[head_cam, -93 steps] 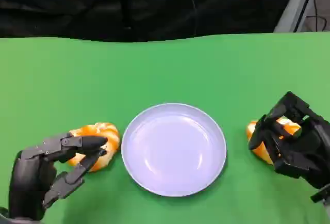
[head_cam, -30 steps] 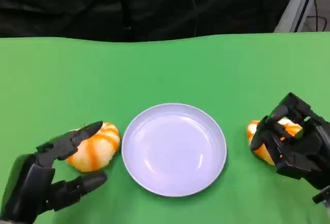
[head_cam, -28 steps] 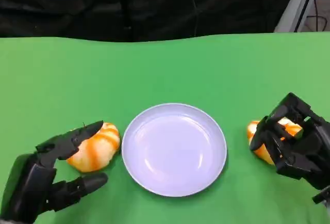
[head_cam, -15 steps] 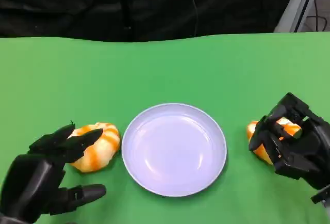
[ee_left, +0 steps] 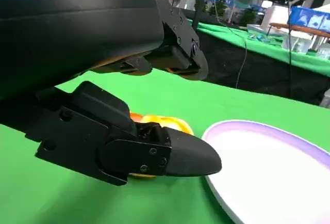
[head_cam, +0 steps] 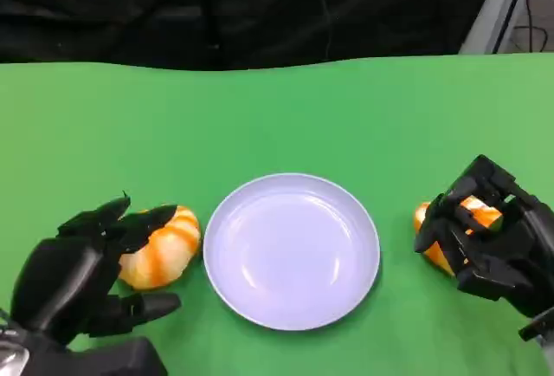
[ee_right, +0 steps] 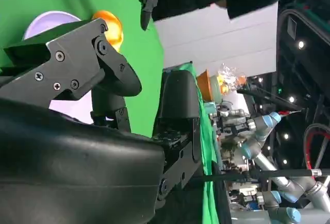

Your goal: Grasp the bread from the table and place it into the plate.

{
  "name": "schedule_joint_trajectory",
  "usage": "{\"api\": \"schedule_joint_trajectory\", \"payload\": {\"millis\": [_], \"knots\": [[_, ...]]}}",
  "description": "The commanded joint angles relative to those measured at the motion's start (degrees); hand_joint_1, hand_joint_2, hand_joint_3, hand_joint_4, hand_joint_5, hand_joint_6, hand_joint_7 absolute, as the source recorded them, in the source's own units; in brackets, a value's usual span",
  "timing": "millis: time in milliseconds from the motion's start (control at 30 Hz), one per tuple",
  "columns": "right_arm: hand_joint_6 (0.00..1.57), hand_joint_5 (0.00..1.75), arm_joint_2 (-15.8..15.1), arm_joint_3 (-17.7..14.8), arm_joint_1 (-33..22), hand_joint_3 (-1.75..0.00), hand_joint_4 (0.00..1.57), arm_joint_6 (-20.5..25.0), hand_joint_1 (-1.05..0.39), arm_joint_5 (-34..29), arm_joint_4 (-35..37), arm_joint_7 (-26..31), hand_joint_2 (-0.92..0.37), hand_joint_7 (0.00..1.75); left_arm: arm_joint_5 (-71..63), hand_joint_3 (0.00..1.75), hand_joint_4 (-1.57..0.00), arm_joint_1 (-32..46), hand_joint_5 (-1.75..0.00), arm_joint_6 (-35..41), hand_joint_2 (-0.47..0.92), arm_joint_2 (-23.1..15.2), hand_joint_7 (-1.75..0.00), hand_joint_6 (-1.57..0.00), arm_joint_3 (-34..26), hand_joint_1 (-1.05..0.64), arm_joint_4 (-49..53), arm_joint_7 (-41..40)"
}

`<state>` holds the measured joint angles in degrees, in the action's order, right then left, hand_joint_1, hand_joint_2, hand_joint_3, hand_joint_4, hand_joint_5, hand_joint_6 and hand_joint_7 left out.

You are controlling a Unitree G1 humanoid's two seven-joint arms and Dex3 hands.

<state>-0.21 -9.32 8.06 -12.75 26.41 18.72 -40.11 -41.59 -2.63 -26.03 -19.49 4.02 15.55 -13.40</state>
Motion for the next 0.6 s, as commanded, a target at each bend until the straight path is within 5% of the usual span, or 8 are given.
{"api": "schedule_joint_trajectory", "payload": {"millis": [33, 600], "knots": [[0.42, 1.75, -0.50, -0.32, -0.46, -1.14, 0.49, -0.06, 0.02, 0.66, -0.96, 0.06, -0.59, 1.52, 1.64, 0.35, -0.34, -2.74, -0.01, 0.90, 0.92, -1.25, 0.00, -0.46, 1.35, -0.86, 3.22, -0.38], [0.42, 1.75, -0.52, 0.37, -1.47, -1.18, 0.50, 1.23, 0.02, 0.46, -3.68, 1.98, -0.58, 1.55, 4.25, 0.30, -0.37, -10.66, -0.01, 3.22, 0.92, -1.67, 0.00, -0.46, 6.38, -0.82, 15.82, -0.23]]}}
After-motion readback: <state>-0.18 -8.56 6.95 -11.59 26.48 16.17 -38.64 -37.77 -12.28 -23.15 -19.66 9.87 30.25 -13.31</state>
